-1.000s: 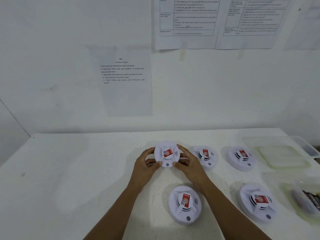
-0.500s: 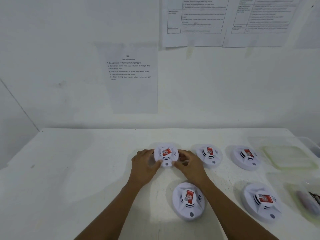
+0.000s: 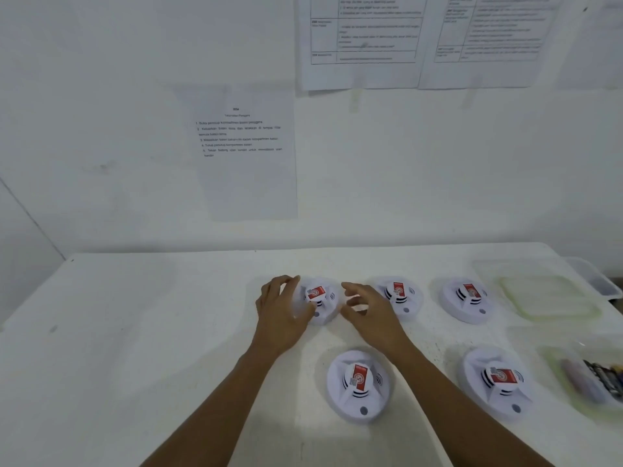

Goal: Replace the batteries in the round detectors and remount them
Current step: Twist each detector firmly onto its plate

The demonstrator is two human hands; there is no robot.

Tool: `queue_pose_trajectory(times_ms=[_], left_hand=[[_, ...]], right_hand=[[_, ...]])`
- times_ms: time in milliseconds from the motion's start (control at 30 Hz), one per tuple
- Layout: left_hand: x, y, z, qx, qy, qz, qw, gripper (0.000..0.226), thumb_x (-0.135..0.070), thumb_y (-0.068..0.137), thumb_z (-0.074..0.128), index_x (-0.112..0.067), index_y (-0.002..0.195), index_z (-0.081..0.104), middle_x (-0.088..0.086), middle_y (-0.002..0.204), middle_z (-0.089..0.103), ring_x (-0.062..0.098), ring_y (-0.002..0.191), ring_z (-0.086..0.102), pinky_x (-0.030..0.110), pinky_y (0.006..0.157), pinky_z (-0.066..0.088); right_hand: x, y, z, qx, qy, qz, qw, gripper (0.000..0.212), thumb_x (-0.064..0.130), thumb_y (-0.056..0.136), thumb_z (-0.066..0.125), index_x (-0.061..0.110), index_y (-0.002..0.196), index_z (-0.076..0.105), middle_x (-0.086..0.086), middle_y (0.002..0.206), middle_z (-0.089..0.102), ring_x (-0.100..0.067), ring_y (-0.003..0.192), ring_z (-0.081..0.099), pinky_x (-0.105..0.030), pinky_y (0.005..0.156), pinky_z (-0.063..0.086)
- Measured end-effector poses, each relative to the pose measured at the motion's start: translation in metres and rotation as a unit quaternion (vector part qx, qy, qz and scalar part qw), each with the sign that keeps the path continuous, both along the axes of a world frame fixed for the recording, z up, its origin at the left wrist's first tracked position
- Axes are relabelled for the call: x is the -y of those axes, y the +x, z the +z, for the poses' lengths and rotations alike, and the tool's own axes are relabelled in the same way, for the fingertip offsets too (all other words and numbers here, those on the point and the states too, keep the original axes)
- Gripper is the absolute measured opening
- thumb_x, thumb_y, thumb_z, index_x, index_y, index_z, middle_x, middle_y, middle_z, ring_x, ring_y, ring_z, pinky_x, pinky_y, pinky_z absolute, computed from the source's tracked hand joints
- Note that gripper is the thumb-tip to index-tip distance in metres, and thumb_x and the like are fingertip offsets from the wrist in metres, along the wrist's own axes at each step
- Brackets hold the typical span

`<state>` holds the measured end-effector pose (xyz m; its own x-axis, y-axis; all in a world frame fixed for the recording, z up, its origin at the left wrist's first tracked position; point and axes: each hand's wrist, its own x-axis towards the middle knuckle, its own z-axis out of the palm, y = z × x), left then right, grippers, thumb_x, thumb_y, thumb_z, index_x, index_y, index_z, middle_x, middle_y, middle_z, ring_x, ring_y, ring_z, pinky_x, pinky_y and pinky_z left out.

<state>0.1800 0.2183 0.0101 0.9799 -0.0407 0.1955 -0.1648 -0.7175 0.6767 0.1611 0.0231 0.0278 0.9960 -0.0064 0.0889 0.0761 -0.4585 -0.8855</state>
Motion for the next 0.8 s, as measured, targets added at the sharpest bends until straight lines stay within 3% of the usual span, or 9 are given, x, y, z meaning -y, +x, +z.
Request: queue_pose_trajectory(times_ms=[167, 267, 333, 400, 433, 533, 633, 733, 800], left_hand=[[0.048, 0.004, 0.017, 0.047, -0.052, -0.080, 0.994, 0.051, -0.030, 0.089, 0.068, -0.019, 0.136, 0.052, -0.005, 0.133, 0.049, 0.008, 0.121, 0.040, 0.029, 0.105, 0.038], [0.079, 0.005, 0.021, 0.035, -0.067, -0.137, 0.988, 0.051, -0.023, 0.086, 0.073, -0.015, 0.133, 0.055, -0.002, 0.126, 0.054, 0.010, 0.106, 0.054, 0.007, 0.085, 0.043], [0.098, 0.008, 0.019, 0.009, -0.057, -0.151, 0.987, 0.056, -0.020, 0.084, 0.075, -0.014, 0.135, 0.053, 0.001, 0.128, 0.055, 0.008, 0.102, 0.055, 0.002, 0.076, 0.042], [0.112, 0.011, 0.014, -0.034, -0.049, -0.146, 0.987, 0.063, -0.022, 0.082, 0.077, -0.014, 0.139, 0.049, 0.001, 0.135, 0.053, 0.007, 0.108, 0.052, 0.007, 0.085, 0.044], [0.118, 0.012, 0.011, -0.064, -0.044, -0.140, 0.987, 0.068, -0.025, 0.081, 0.077, -0.015, 0.141, 0.046, 0.001, 0.138, 0.051, 0.010, 0.115, 0.051, 0.017, 0.094, 0.046], [0.129, 0.015, 0.002, -0.117, -0.013, -0.127, 0.985, 0.077, -0.034, 0.075, 0.079, -0.018, 0.142, 0.045, 0.000, 0.136, 0.055, 0.021, 0.124, 0.051, 0.041, 0.102, 0.046], [0.137, 0.015, 0.002, -0.094, -0.020, -0.122, 0.988, 0.072, -0.028, 0.071, 0.083, -0.018, 0.134, 0.052, 0.001, 0.124, 0.064, 0.023, 0.114, 0.058, 0.038, 0.094, 0.050], [0.141, 0.012, 0.005, -0.067, -0.091, -0.106, 0.988, 0.065, -0.012, 0.075, 0.080, -0.020, 0.133, 0.052, 0.000, 0.129, 0.059, 0.020, 0.116, 0.058, 0.034, 0.097, 0.050], [0.141, 0.008, 0.005, -0.046, -0.160, -0.117, 0.979, 0.061, -0.001, 0.081, 0.074, -0.033, 0.128, 0.050, 0.005, 0.134, 0.057, 0.024, 0.115, 0.061, 0.034, 0.091, 0.055]], right_hand=[[0.051, -0.008, 0.023, 0.084, -0.019, -0.076, 0.993, 0.024, 0.010, 0.088, 0.065, 0.022, 0.108, 0.068, 0.009, 0.100, 0.067, -0.003, 0.086, 0.062, -0.007, 0.073, 0.045], [0.084, -0.004, 0.024, 0.076, -0.069, -0.113, 0.988, 0.024, 0.010, 0.090, 0.062, 0.017, 0.112, 0.067, 0.001, 0.107, 0.068, -0.008, 0.089, 0.062, -0.009, 0.072, 0.045], [0.099, -0.003, 0.023, 0.036, -0.097, -0.114, 0.988, 0.028, 0.014, 0.092, 0.060, 0.016, 0.120, 0.062, -0.001, 0.116, 0.066, -0.010, 0.098, 0.060, -0.016, 0.081, 0.048], [0.108, -0.003, 0.020, -0.004, -0.119, -0.100, 0.988, 0.035, 0.017, 0.094, 0.058, 0.015, 0.129, 0.056, -0.002, 0.125, 0.063, -0.013, 0.111, 0.058, -0.024, 0.093, 0.048], [0.111, -0.004, 0.019, -0.020, -0.124, -0.091, 0.988, 0.038, 0.017, 0.094, 0.057, 0.014, 0.132, 0.053, -0.003, 0.129, 0.061, -0.015, 0.116, 0.057, -0.024, 0.095, 0.045], [0.114, -0.005, 0.015, -0.067, -0.141, -0.055, 0.986, 0.046, 0.020, 0.096, 0.054, 0.016, 0.141, 0.044, -0.005, 0.136, 0.056, -0.020, 0.118, 0.056, -0.021, 0.090, 0.039], [0.114, -0.004, 0.013, -0.083, -0.108, -0.041, 0.990, 0.056, 0.018, 0.092, 0.059, 0.017, 0.144, 0.039, -0.005, 0.136, 0.056, -0.019, 0.111, 0.059, -0.024, 0.089, 0.044], [0.116, -0.005, 0.012, -0.089, -0.035, -0.054, 0.994, 0.073, 0.018, 0.086, 0.069, 0.015, 0.149, 0.032, -0.005, 0.142, 0.049, -0.021, 0.120, 0.056, -0.036, 0.100, 0.048], [0.119, -0.006, 0.013, -0.070, 0.008, -0.062, 0.996, 0.068, 0.015, 0.081, 0.075, 0.013, 0.140, 0.042, -0.001, 0.131, 0.052, -0.023, 0.116, 0.058, -0.034, 0.095, 0.051]])
